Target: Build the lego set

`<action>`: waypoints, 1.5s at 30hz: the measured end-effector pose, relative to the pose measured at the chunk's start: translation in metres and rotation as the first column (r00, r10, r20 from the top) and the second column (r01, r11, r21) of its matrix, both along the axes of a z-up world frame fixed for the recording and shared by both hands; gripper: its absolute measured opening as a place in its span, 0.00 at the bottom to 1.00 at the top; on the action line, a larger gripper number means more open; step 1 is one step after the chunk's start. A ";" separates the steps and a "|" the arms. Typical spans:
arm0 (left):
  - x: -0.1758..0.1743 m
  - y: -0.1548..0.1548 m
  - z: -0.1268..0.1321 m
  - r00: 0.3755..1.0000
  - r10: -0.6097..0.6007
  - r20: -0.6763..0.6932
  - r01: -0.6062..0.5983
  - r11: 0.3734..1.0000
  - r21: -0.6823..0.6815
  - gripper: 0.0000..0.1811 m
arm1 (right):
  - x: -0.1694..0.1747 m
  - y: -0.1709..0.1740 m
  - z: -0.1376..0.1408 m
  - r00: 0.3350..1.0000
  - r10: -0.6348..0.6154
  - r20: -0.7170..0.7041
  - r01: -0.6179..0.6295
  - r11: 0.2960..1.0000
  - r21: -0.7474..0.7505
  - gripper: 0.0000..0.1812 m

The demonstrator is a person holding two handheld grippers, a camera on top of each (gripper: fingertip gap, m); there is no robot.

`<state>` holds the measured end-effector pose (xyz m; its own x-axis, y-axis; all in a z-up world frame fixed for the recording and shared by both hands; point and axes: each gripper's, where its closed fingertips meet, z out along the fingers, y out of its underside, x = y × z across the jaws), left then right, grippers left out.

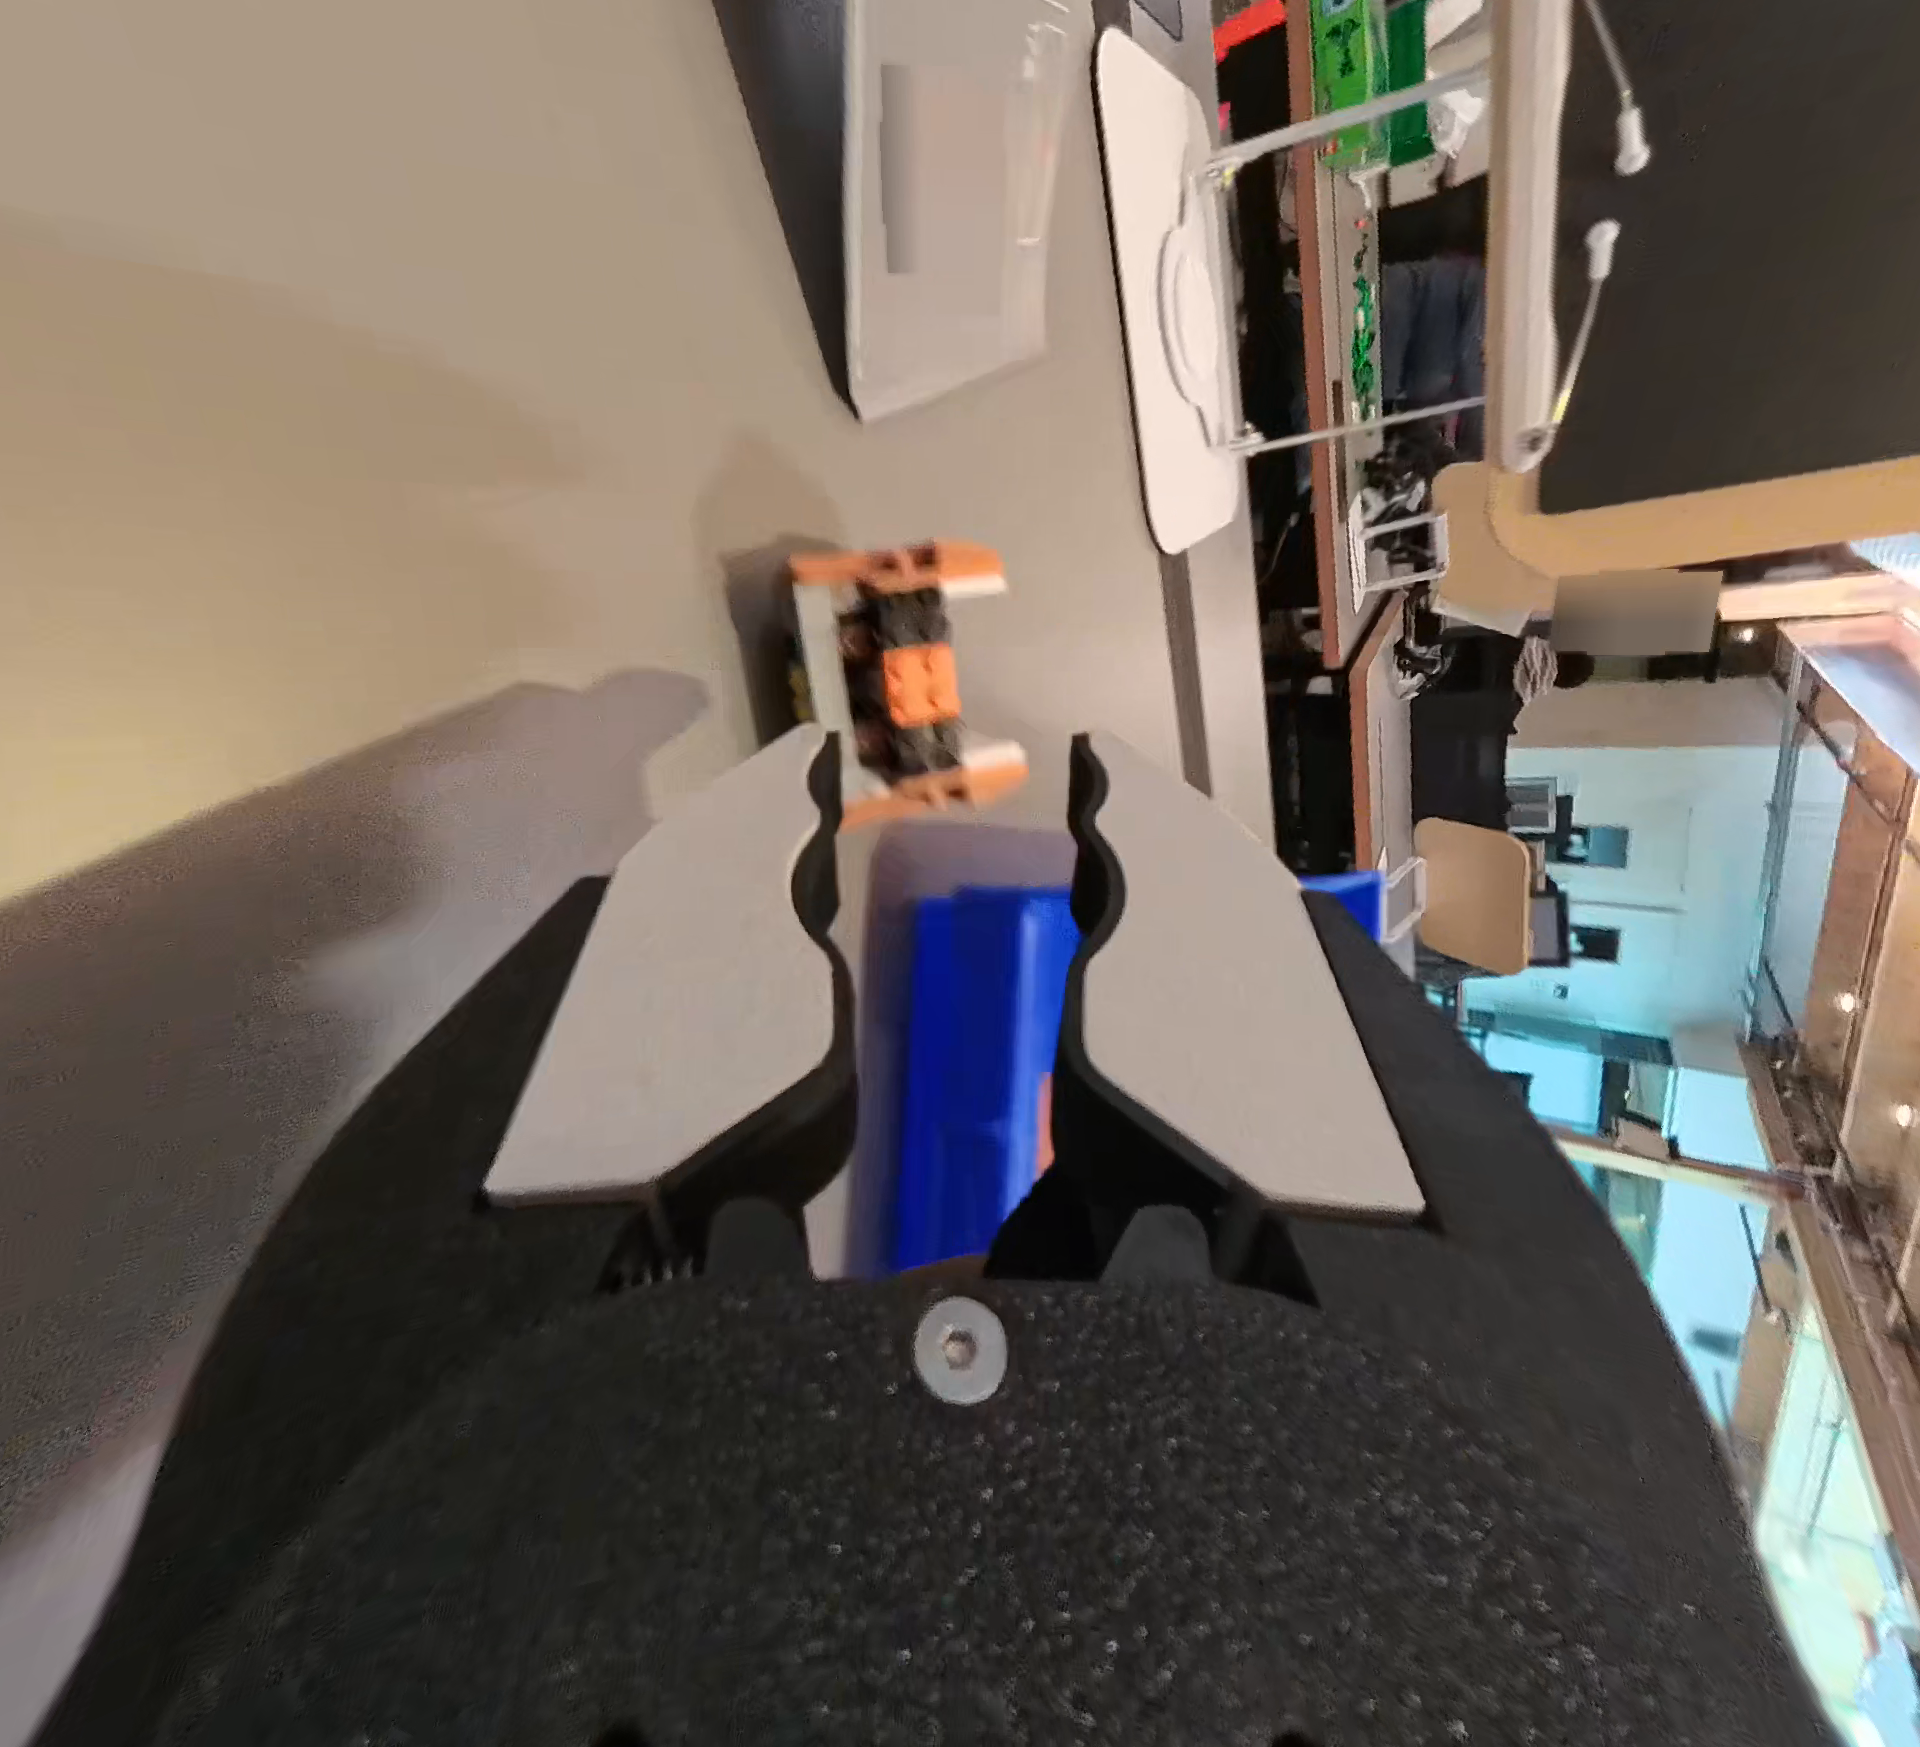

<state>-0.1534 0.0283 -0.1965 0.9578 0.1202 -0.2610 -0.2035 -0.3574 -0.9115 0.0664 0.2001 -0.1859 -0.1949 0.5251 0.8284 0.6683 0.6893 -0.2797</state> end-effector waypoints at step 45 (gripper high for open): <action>0.033 -0.003 -0.043 0.987 -0.145 -0.073 0.123 0.961 -0.246 0.16 | -0.012 -0.073 0.001 0.806 0.441 0.396 -0.133 0.786 -0.604 0.09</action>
